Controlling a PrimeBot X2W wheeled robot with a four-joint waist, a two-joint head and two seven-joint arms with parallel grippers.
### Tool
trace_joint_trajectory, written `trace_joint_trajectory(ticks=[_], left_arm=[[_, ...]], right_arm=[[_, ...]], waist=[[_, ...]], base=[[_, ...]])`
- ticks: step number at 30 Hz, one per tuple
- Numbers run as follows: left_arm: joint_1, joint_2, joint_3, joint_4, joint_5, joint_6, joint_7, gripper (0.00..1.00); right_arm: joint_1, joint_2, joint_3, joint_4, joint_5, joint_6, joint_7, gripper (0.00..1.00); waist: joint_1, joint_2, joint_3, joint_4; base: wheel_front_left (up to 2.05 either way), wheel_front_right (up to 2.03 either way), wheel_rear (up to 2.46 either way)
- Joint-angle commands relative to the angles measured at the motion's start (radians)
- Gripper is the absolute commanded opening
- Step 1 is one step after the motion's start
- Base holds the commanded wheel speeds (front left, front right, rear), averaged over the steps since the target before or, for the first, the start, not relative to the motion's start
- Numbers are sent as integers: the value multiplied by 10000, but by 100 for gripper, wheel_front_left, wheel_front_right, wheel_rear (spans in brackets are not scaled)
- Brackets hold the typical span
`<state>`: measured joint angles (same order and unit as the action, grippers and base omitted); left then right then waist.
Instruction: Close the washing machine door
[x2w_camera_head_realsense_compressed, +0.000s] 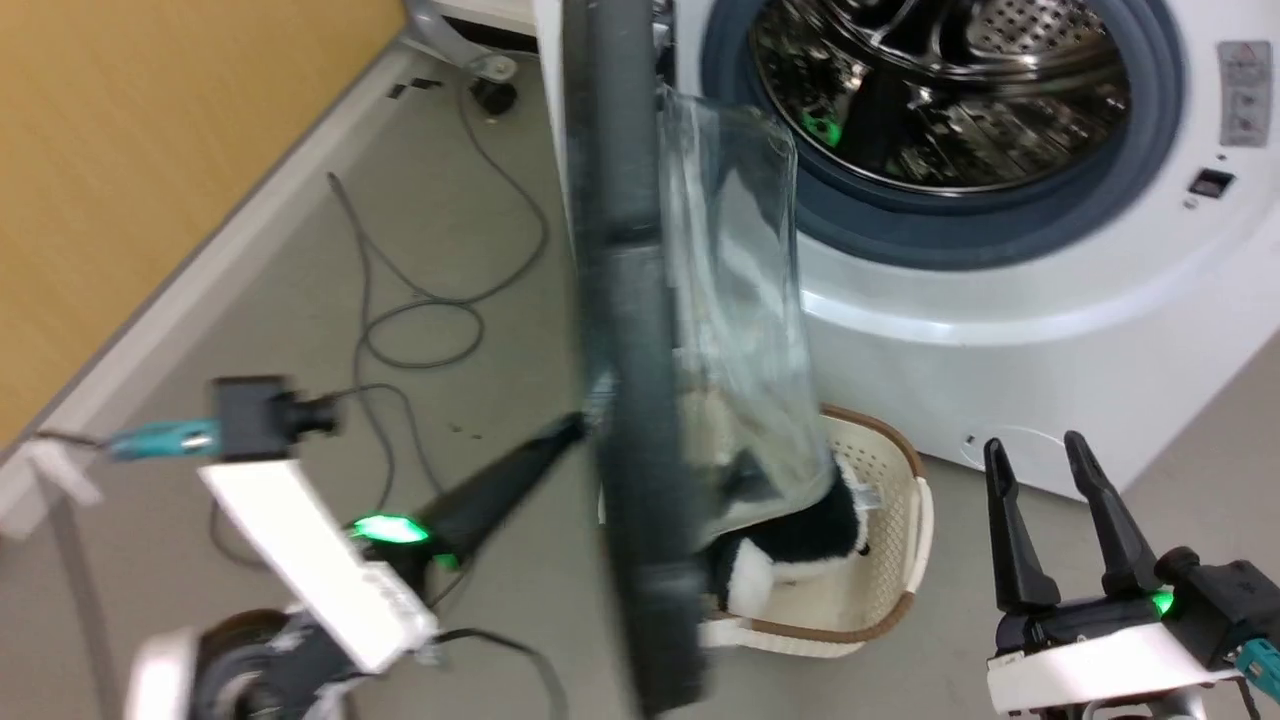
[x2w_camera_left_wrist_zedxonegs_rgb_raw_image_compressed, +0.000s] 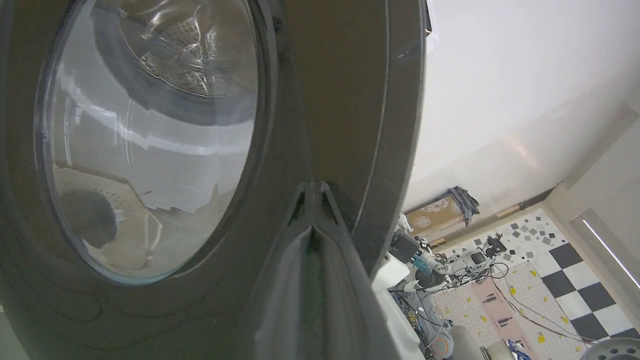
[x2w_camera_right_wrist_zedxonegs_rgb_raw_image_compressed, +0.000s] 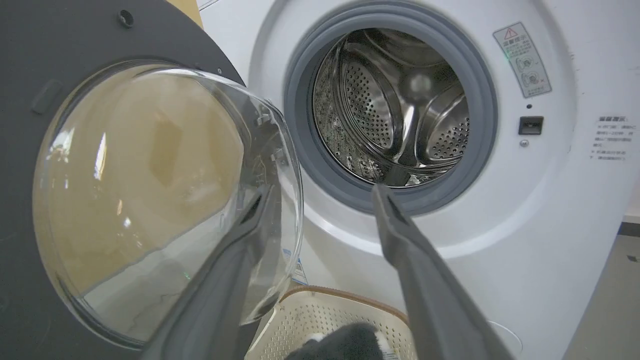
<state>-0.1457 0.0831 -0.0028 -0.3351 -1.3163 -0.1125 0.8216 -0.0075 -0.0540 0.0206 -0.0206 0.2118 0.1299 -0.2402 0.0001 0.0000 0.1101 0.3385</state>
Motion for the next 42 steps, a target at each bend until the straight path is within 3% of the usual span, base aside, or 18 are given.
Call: trace_joint_trajectory(ticks=[1,7,15,25,32,37,40,42], left_arm=[[-284,-148,-493,-150,-231,-124,-149,0],[-722,-260,-1977,74,-75,-178,-1502,0],[-1481,-141,-4467,1670,1138,-182,-4772,0],[-2264,359,-6711,3921,570,-182,-7591,0],[-2751,845,-7594,4521,104,-182,-8915,0],[-2965,1482,-7885,4502,475,-182,-10171,0],[-3092,2020,-7471,4560,1108,-182,-10657,0],[-3189,2436,-7103,4770,2198,24,-10781,0]], right_arm=[[-174,36,10,-54,51,8,-106,100],[-310,38,44,-85,121,8,-210,100],[-596,38,6,-154,101,8,-216,100],[-583,38,-138,-163,169,8,-216,100],[-401,38,-259,-154,202,8,-216,100],[-365,38,-162,-367,97,8,-216,100],[-380,38,-303,-477,175,8,-216,100],[-415,38,-432,-588,218,8,-216,100]], waist=[[-1,0,115,-247],[-1,0,331,-870],[-1,0,610,-2119],[-1,0,612,-3182],[-1,0,411,-3161],[-1,0,206,-2961],[-1,0,91,-2785],[-1,0,29,-2690]], base=[[0,0,0],[0,0,0],[0,0,0],[0,0,0],[0,0,0],[0,0,0],[0,0,0],[0,0,0]])
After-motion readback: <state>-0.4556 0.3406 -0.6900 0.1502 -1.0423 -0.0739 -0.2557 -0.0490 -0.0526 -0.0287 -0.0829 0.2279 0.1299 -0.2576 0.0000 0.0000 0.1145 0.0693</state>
